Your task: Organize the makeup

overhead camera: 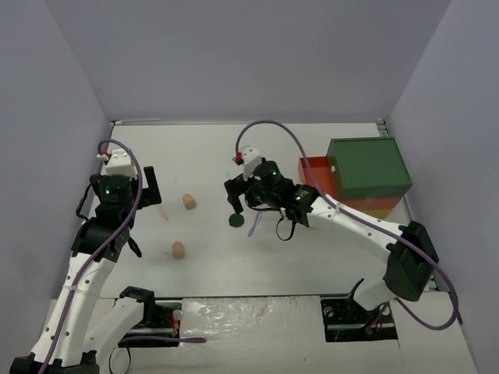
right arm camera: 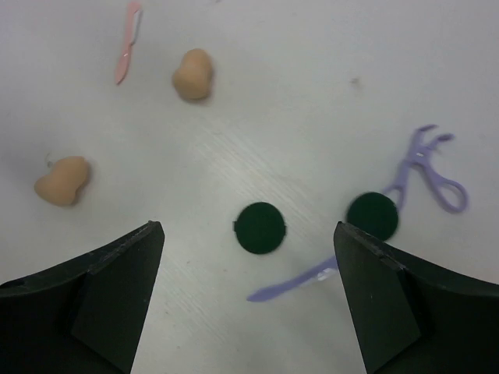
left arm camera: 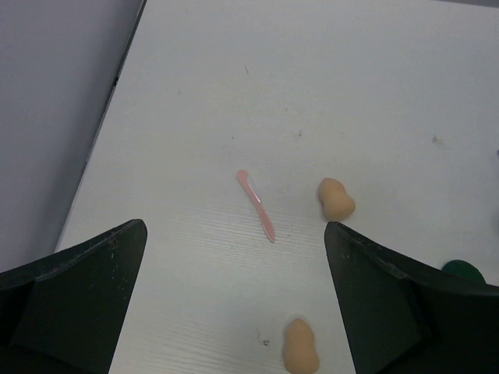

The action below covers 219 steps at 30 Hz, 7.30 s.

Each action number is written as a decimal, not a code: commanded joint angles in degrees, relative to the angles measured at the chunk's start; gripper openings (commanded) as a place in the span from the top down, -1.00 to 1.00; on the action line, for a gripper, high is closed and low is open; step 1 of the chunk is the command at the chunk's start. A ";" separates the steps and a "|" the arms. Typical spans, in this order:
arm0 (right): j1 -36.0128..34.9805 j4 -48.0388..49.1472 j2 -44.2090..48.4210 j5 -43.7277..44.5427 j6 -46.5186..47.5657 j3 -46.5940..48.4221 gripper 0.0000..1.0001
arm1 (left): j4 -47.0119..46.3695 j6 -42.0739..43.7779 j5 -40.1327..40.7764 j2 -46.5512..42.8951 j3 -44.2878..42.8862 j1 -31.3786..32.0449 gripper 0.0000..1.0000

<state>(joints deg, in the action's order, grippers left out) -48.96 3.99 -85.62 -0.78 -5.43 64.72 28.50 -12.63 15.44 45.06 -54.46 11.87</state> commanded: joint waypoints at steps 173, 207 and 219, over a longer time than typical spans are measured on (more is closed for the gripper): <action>26.25 -9.52 9.78 10.58 0.53 -0.18 -0.57 | -3.18 -2.54 -4.54 1.74 -0.74 -2.82 -0.94; -3.27 1.45 -25.66 1.68 1.03 5.34 -0.25 | -3.01 -2.35 -4.10 1.24 -0.74 -2.78 -0.94; -3.54 2.52 -25.60 4.19 0.81 3.51 0.74 | -3.01 -2.38 -4.02 1.26 -0.74 -2.82 -0.94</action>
<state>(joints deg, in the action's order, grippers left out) -52.05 6.15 -112.14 1.08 -4.62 68.20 27.66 -14.20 10.96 46.61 -51.87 9.56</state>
